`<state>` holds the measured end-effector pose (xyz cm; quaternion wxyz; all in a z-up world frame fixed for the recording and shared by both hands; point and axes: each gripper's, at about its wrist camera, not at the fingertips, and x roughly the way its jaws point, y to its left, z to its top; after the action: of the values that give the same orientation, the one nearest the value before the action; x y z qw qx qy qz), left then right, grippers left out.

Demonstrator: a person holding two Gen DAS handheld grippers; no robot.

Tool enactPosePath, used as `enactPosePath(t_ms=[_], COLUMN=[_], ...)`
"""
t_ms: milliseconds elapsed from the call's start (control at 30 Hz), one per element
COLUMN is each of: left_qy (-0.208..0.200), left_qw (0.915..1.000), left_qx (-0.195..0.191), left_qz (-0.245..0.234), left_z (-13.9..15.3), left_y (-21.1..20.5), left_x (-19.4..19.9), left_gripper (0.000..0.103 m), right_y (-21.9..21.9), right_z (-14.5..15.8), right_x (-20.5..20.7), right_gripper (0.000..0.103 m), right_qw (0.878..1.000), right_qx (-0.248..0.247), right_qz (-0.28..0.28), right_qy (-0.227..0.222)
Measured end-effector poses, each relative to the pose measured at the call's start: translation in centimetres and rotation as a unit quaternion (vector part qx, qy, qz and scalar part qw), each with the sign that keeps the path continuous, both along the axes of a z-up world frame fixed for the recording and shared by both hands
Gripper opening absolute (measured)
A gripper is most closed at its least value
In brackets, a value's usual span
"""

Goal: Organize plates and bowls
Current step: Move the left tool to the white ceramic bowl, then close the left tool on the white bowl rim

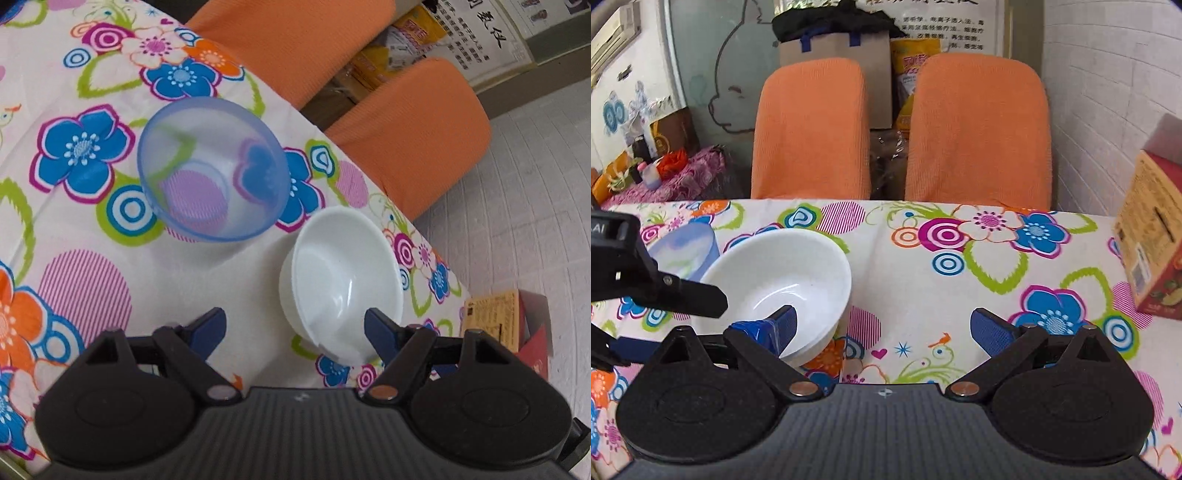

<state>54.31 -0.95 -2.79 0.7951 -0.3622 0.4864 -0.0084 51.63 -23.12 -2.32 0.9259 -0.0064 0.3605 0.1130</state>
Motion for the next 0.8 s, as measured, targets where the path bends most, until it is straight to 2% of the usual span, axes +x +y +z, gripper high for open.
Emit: enactPosePath(t_ms=[233, 400, 567, 800], left_qy=[0.016, 0.007, -0.004, -0.005], left_qw=[0.9996, 0.9997, 0.9999, 1.0000], left_qx=[-0.020, -0.019, -0.014, -0.006], left_qz=[0.013, 0.012, 0.008, 0.000], left_z=[-1.4, -0.8, -0.3, -0.5], left_y=[0.5, 1.7, 2.7, 3.6], left_x=[1.0, 0.5, 0.1, -1.0], left_gripper=[0.076, 0.077, 0.078, 0.078], right_y=[0.6, 1.6, 3.0, 2.7], right_z=[-0.7, -0.8, -1.3, -1.3], right_x=[1.3, 1.7, 2.3, 0.1], right_gripper=[0.088, 0.088, 0.088, 0.088], right_qw=[0.996, 0.987, 0.985, 0.979], right_qx=[0.033, 0.063, 0.063, 0.092], right_qz=[0.085, 0.148, 0.161, 0.170], right_qy=[0.004, 0.012, 0.016, 0.062])
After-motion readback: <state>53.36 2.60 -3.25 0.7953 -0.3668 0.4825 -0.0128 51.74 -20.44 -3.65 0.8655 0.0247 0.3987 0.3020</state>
